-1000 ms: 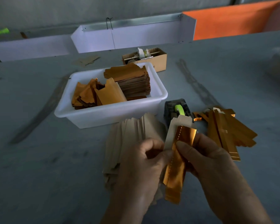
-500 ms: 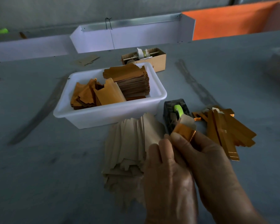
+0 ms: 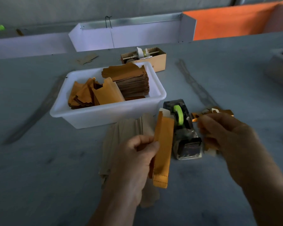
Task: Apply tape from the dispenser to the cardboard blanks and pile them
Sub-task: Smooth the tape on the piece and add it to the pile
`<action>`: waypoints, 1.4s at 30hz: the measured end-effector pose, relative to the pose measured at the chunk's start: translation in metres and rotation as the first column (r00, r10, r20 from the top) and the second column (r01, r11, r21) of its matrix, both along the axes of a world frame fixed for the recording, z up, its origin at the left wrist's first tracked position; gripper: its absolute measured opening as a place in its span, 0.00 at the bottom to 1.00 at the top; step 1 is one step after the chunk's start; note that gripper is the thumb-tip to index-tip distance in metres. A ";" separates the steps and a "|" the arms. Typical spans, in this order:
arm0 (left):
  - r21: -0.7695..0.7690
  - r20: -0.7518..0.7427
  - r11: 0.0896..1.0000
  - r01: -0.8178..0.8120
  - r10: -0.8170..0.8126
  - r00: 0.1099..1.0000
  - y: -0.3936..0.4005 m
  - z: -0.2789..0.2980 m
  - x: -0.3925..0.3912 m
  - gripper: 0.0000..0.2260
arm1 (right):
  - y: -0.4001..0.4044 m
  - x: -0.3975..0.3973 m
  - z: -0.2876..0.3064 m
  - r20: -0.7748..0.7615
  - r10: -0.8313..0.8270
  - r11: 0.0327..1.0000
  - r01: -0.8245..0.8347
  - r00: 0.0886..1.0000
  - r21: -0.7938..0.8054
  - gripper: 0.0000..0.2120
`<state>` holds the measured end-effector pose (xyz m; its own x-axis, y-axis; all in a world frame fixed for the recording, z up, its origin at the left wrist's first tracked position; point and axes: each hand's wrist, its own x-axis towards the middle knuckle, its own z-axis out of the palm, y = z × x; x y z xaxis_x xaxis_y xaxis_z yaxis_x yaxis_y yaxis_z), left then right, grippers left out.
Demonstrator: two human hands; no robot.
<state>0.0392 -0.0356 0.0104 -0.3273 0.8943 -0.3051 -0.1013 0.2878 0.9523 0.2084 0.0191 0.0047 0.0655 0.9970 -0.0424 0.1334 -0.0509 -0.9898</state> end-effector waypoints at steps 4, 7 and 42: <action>0.020 0.126 1.000 -0.006 0.003 0.992 -0.001 0.000 -0.001 0.04 | 0.002 0.018 -0.016 0.136 0.070 0.990 -0.052 0.988 -0.133 0.05; -0.014 0.120 1.000 -0.006 0.008 0.993 0.000 -0.006 0.000 0.05 | -0.001 0.013 -0.022 0.170 0.121 0.982 -0.093 0.978 -0.164 0.04; 0.041 0.126 0.990 0.138 -0.142 0.982 0.012 -0.001 0.023 0.06 | -0.026 -0.014 -0.036 0.422 -0.147 0.979 0.069 0.895 0.194 0.10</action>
